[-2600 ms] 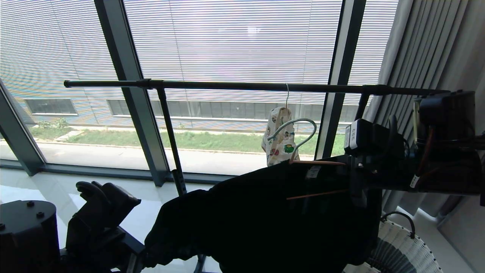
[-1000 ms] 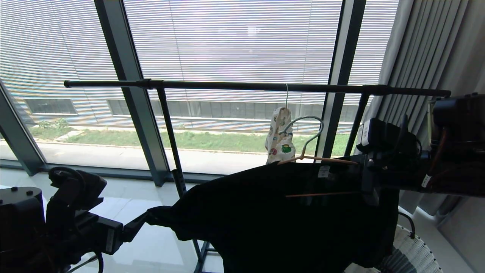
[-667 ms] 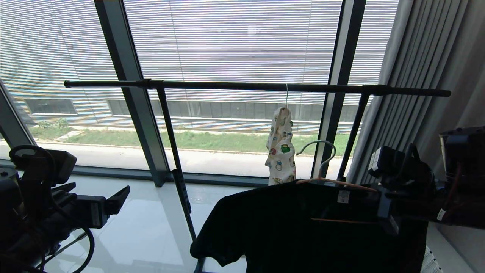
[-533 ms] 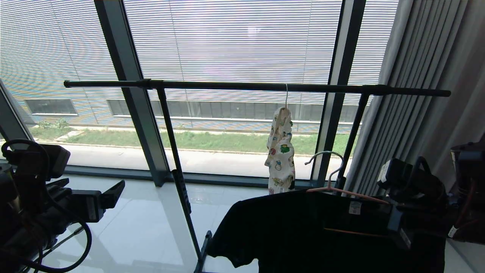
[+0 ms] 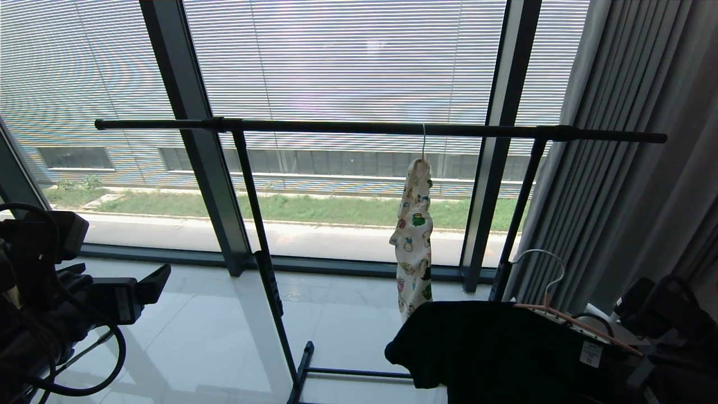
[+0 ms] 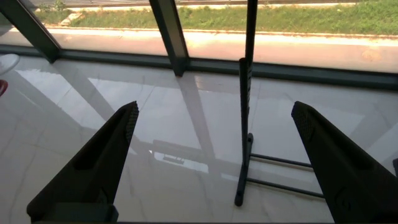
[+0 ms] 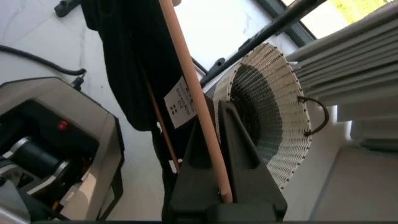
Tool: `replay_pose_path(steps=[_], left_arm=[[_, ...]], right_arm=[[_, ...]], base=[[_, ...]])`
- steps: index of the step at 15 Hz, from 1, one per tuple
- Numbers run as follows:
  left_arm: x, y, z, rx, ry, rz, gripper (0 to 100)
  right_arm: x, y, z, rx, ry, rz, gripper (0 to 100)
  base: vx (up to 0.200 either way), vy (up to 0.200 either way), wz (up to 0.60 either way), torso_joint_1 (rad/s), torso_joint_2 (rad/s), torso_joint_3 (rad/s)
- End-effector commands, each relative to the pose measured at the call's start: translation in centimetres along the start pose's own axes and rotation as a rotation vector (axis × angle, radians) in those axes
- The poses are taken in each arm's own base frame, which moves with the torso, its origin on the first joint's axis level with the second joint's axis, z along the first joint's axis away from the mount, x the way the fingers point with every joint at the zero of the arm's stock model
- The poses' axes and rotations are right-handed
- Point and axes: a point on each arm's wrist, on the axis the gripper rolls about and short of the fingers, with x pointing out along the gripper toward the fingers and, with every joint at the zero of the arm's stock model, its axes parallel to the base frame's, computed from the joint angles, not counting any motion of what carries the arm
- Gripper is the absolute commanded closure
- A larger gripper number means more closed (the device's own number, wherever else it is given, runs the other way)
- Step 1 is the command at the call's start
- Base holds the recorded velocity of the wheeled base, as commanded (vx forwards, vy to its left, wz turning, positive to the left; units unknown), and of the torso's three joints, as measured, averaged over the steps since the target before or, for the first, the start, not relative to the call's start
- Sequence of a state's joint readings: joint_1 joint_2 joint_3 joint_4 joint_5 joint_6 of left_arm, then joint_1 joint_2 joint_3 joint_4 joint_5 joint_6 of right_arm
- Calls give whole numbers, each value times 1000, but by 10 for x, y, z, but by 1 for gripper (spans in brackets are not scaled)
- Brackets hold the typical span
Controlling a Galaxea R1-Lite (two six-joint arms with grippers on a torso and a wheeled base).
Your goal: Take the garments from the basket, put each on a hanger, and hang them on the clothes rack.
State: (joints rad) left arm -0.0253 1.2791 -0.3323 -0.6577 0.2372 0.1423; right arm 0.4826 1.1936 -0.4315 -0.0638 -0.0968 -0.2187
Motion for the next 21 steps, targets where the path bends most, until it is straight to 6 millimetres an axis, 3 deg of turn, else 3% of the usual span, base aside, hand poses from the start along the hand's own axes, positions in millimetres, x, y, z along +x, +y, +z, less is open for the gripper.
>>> replay_pose_path(steps=[1, 9, 10, 15, 18, 21], left_arm=[[3, -1, -1, 3, 11, 0, 0], [3, -2, -3, 13, 21, -5, 0], [3, -3, -3, 13, 20, -10, 0], [2, -7, -3, 22, 14, -33, 0], [0, -14, -2, 36, 10, -37, 0], [-3, -22, 0, 52, -1, -79, 0]], right_arm=[[-1, -3, -6, 28, 14, -30, 100], [3, -30, -26, 312, 160, -199, 100], [9, -33, -27, 411, 197, -232, 100], [33, -44, 17, 643, 123, -282, 100], [38, -27, 41, 586, 30, -232, 100], [34, -28, 51, 440, -44, -219, 100]], base=[[0, 0, 0, 0, 0, 0], [0, 0, 0, 0, 0, 0], [0, 0, 0, 0, 0, 0], [0, 0, 0, 0, 0, 0], [0, 0, 0, 0, 0, 0], [0, 0, 0, 0, 0, 0]])
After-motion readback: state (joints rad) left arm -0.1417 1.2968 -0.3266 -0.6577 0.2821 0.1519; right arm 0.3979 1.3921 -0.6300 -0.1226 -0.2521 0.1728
